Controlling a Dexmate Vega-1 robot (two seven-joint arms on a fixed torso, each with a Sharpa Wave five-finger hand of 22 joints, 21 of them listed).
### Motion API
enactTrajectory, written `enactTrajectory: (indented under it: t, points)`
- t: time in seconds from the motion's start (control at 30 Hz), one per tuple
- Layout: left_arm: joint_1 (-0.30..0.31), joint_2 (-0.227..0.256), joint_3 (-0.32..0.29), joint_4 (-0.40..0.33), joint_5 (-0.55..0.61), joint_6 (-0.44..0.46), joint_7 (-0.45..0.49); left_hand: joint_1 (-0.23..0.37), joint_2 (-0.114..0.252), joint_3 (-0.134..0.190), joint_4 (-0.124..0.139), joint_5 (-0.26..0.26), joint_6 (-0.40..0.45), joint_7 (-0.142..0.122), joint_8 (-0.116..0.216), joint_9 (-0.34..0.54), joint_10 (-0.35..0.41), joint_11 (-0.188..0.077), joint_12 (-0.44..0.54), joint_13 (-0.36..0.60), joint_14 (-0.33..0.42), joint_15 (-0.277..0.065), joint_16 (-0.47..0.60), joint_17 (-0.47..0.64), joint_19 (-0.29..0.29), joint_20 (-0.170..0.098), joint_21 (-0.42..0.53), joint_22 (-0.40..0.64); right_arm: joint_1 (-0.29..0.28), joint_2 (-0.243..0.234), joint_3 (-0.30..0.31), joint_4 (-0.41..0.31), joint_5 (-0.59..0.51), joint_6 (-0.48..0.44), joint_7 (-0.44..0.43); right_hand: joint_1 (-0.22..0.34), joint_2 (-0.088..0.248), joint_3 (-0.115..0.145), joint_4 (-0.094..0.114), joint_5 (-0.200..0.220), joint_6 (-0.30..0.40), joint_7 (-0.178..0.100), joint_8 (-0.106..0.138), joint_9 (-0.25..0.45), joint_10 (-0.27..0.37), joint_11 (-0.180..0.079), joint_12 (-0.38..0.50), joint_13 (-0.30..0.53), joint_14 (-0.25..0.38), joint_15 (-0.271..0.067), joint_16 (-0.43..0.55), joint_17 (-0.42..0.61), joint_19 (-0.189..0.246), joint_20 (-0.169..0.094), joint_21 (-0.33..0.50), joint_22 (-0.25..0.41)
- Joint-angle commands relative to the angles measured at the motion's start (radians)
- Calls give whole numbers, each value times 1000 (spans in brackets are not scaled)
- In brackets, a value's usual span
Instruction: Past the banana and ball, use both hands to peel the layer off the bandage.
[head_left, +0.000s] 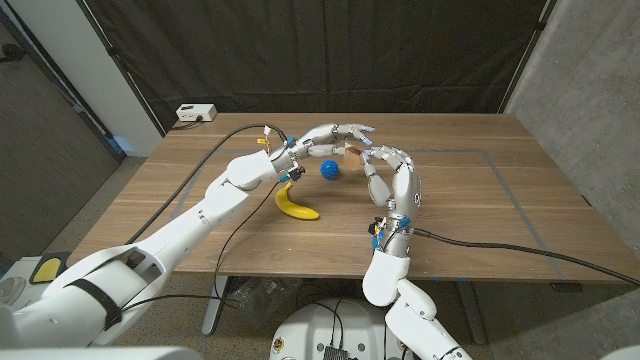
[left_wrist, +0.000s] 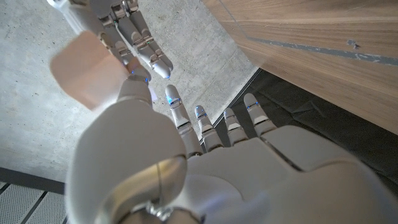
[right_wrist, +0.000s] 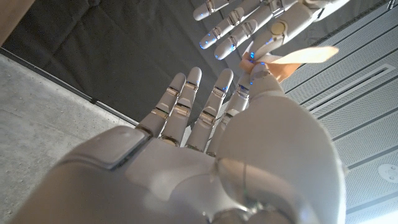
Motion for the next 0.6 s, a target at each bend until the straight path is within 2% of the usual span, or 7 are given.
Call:
enactTrajectory:
  t: [0.03,0.2,0.37,0.4,0.5,0.57,0.6]
  points:
    - [-2,-12,-10,19,-80,-11,-60,7,22,12,-1,-6,7,0,-4,-4,11,2,0,-2,14,-8,5,1,10,-1,6,3,35,-82,-64,-12,131,-82,0,5,9,-7,-2,6,38,-32,-3,-1,-5,0,-3,3,-6,-171,-2,6,-5,-74,11,2]
    - [0,-17,-15,25,-116,-11,-91,42,44,30,-16,-20,59,3,2,-13,25,0,3,-5,30,-16,5,-2,17,-5,8,2,36,-79,-61,-4,149,-90,0,8,10,-10,-3,7,39,-29,-6,-4,-3,0,-3,4,-5,-170,-2,8,-5,-69,18,1]
    - [0,-15,-17,21,-126,-4,-108,54,53,35,-23,-46,152,15,18,-24,57,-1,12,-7,43,-23,2,-3,25,-9,12,1,32,-73,-55,-1,154,-80,0,8,11,-13,-2,7,40,-29,-7,-4,-3,0,-4,5,-5,-169,-1,9,-5,-68,21,1]
    - [-1,-13,-16,20,-128,1,-112,53,54,35,-23,-52,161,45,16,-26,61,-5,13,-8,45,-28,1,-3,29,-13,14,1,31,-69,-52,1,156,-72,0,9,11,-13,-2,7,40,-29,-8,-4,-3,0,-4,5,-5,-170,-1,9,-6,-69,22,1]
    - [-3,-13,-16,23,-131,10,-121,50,56,34,-21,-56,167,55,15,-27,66,-6,14,-9,46,-31,0,-3,30,-15,14,1,27,-61,-45,4,166,-48,0,9,11,-15,-2,8,40,-29,-8,-3,-3,0,-4,6,-5,-169,-1,9,-8,-70,23,0]
    - [-7,-13,-13,27,-143,21,-140,36,57,29,-14,-65,139,79,-8,-30,62,0,11,-11,42,-26,-6,-3,28,-14,14,1,26,-60,-44,5,195,-17,0,9,10,-16,-2,8,40,-29,-8,-3,-3,0,-4,6,-5,-169,-2,9,-9,-70,24,0]
    - [-9,-13,-12,29,-147,26,-148,24,55,23,-9,-72,98,101,-35,-30,47,11,5,-11,36,-22,-12,-2,19,-12,11,1,26,-58,-43,6,207,-2,0,10,11,-16,-2,8,40,-29,-9,-3,-3,0,-4,7,-5,-170,-1,10,-10,-70,25,0]
